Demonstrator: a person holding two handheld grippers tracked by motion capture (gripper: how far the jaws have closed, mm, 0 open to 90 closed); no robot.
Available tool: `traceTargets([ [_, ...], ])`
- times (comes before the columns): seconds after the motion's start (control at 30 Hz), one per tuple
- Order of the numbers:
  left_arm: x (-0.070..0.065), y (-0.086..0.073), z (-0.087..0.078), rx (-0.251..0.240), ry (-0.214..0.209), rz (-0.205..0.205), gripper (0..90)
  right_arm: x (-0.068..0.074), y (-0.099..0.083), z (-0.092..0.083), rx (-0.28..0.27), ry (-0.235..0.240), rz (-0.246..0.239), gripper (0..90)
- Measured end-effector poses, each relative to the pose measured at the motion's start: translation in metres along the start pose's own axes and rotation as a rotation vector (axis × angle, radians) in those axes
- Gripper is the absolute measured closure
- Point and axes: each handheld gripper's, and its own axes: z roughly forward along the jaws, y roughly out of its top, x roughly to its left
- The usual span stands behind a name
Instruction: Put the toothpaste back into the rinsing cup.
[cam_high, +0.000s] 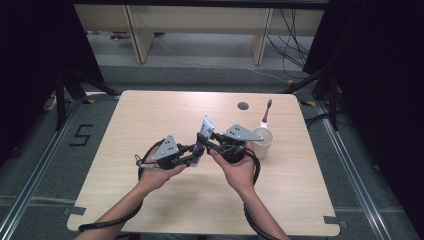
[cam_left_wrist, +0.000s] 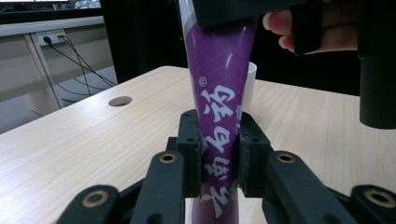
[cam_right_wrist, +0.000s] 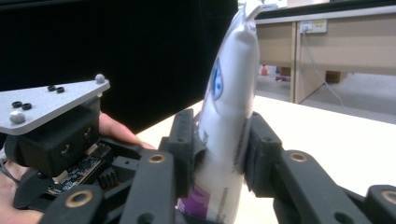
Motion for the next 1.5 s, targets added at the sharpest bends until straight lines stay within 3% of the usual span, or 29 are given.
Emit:
traceTargets([
  [0.17, -0.003, 0.003, 0.004, -0.006, -0.001, 0.024, 67.1, 0.002, 0.002, -0.004, -0.014, -0.007, -0.031, 75.5],
  [0.27, -0.002, 0.004, 0.001, 0.023, 0.014, 0.050, 53.2, 0.002, 0.004, -0.008, 0.012, -0.018, -0.035, 76.5],
  [0.43, -0.001, 0.000, -0.006, 0.096, 0.030, 0.097, 39.5, -0.004, 0.006, -0.013, -0.002, -0.044, -0.043, 76.7],
  [0.53, 0.000, -0.003, -0.014, 0.120, 0.032, 0.118, 36.5, -0.007, 0.010, -0.018, -0.010, -0.052, -0.049, 76.7],
  [0.63, 0.004, -0.007, -0.026, 0.138, 0.062, 0.133, 36.5, -0.009, 0.011, -0.022, -0.021, -0.063, -0.037, 76.7],
  [0.8, 0.013, -0.016, -0.044, 0.141, 0.097, 0.102, 36.7, -0.015, 0.015, -0.029, -0.027, -0.090, -0.057, 76.8],
  [1.0, 0.021, -0.027, -0.060, 0.104, 0.132, 0.035, 36.7, -0.019, 0.017, -0.035, -0.030, -0.111, -0.066, 76.7],
  [1.03, 0.021, -0.028, -0.063, 0.115, 0.144, 0.033, 36.7, -0.019, 0.018, -0.035, -0.030, -0.113, -0.046, 76.7],
  [1.5, 0.025, -0.047, -0.072, 0.060, 0.187, -0.055, 36.8, -0.029, 0.026, -0.049, -0.036, -0.155, -0.052, 76.7],
])
